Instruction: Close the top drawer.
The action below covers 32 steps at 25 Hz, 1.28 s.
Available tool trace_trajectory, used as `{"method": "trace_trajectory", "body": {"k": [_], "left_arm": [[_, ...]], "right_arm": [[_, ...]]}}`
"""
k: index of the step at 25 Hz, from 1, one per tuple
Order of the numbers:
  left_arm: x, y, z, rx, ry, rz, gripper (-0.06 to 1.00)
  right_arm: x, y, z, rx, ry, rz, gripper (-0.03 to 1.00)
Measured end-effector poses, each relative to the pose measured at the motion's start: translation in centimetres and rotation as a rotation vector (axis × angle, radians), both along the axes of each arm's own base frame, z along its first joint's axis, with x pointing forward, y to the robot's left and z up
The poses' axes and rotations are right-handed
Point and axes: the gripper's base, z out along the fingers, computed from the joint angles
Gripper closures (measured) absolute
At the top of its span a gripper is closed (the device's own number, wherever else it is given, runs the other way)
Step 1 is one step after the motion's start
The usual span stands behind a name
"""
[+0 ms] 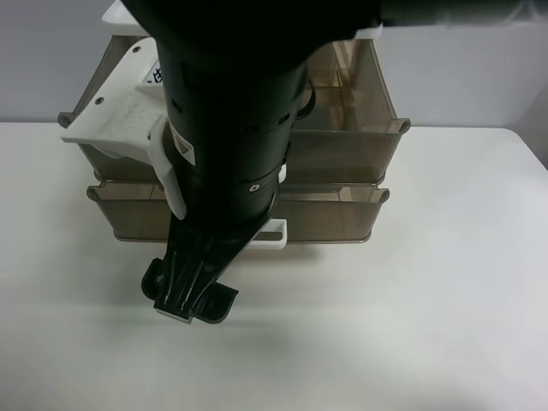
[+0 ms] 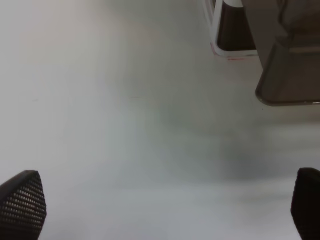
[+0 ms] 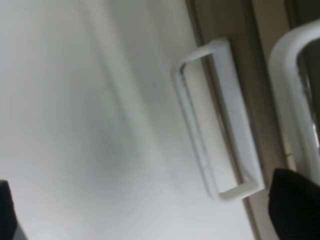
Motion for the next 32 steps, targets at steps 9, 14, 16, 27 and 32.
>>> {"method": "trace_trajectory", "body": {"k": [9,14,16,27,32], "left_arm": [[0.0,0.0,0.0,0.0,0.0,0.0,-0.05],[0.0,0.0,0.0,0.0,0.0,0.0,-0.05],[0.0,0.0,0.0,0.0,0.0,0.0,-0.05],[0.0,0.0,0.0,0.0,0.0,0.0,-0.05],[0.0,0.0,0.0,0.0,0.0,0.0,-0.05]], "right_arm": [[2.9,-0.5,0.8,0.057,-0.071,-0.041,-0.03],[5.4,-1.5,1.0,0.101,-0.084,-0.077,-0.03],[6.1,-1.7,1.0,0.123,-0.098,-0.085,-0.03],[9.7,-2.5,1.3,0.217,-0.153,-0.144,-0.03],[11.2,-1.3,0.9,0.219,-0.146,-0.158,-0.03]]}}
